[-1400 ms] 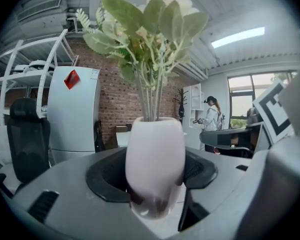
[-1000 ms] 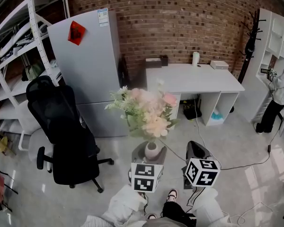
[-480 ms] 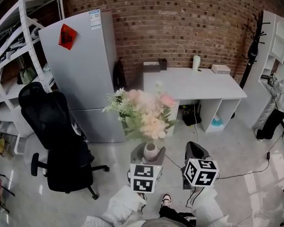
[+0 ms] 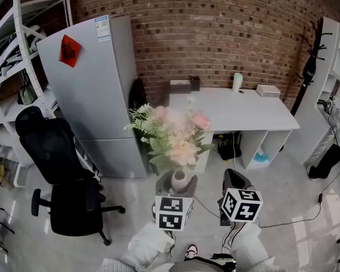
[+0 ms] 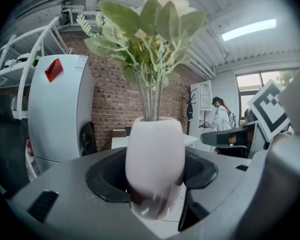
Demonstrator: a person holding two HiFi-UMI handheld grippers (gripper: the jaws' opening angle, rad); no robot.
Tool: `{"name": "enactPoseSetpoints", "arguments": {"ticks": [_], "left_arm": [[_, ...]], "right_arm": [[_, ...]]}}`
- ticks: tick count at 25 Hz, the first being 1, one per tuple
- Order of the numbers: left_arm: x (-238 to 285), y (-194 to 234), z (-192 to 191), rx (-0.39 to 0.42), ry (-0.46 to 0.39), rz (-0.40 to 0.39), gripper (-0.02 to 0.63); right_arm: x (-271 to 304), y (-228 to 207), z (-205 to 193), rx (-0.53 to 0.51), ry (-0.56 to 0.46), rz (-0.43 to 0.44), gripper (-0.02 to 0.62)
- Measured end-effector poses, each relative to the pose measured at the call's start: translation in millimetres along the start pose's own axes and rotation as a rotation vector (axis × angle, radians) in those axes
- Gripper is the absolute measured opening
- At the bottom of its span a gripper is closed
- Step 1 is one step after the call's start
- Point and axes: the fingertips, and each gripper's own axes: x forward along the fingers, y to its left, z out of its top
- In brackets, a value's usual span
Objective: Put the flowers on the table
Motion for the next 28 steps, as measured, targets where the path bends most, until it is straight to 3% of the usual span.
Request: {"name": "enactPoseSetpoints", "arguments": {"ticks": [11, 17, 28], "left_arm": [[89.1, -7.2, 13.8, 0.001, 0.012, 0.023, 0.277], [124.6, -10.7, 24.9, -0.017, -0.029, 0.021, 0.276], [188.1, -2.1, 34.5, -0.006, -0.021, 0.018, 0.276]], "right_arm": [[67.0, -57.9, 16.3, -0.006, 0.026, 0.025, 0.023], [90.6, -88.6, 27.2, 0.007, 0.004, 0.013, 0.023], [136.1, -123.1, 18.8, 0.043, 0.042, -0.011, 0.023]]}}
